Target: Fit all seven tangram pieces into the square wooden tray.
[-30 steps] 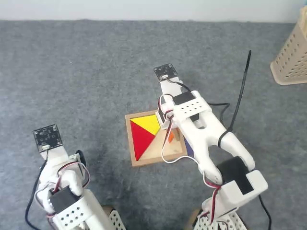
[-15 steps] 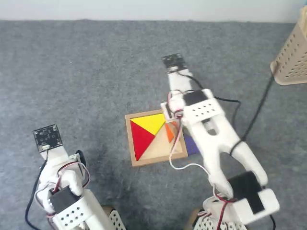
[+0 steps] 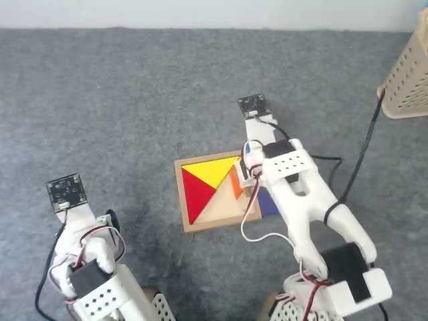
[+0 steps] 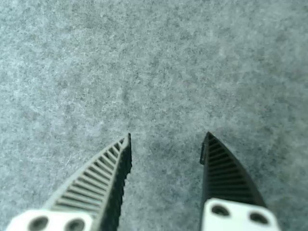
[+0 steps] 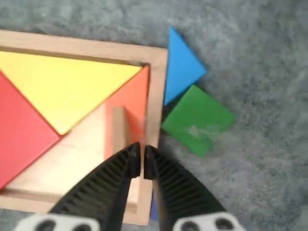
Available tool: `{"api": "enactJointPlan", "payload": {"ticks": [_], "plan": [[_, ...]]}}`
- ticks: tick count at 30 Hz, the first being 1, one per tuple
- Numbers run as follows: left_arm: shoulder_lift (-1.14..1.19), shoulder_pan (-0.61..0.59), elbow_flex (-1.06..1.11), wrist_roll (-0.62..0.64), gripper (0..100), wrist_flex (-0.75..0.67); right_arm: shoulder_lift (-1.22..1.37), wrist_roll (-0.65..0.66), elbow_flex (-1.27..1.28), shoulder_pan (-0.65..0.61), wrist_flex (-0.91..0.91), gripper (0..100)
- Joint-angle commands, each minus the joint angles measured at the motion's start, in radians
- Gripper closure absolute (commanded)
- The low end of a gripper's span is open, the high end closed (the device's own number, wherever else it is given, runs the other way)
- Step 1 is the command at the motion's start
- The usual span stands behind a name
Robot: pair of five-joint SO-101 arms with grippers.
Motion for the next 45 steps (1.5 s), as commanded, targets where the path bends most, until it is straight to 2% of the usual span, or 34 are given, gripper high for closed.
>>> {"api": "enactJointPlan", "payload": {"ticks": [1,8,15,20,25,33,37,45], "plan": [[-0.011,0.003,-0.019,0.009,77,0.003,-0.027,0.018,-0.012,-0.059,0.016,99.2],[-0.011,0.003,-0.019,0.009,77,0.003,-0.027,0.018,-0.008,-0.137,0.016,99.2],[-0.011,0.003,-0.019,0.009,77,0.003,-0.030,0.018,-0.008,-0.142,0.016,99.2],[-0.011,0.003,-0.019,0.009,77,0.003,-0.035,0.087,0.025,-0.202,0.013,99.2],[-0.011,0.003,-0.019,0.009,77,0.003,-0.027,0.097,0.051,-0.262,-0.004,99.2],[-0.011,0.003,-0.019,0.009,77,0.003,-0.016,0.098,0.091,-0.196,-0.059,99.2],[-0.011,0.003,-0.019,0.009,77,0.003,0.061,0.098,0.077,-0.142,-0.082,99.1],[-0.011,0.003,-0.019,0.009,77,0.003,0.185,0.098,-0.006,-0.122,-0.094,99.1]]}}
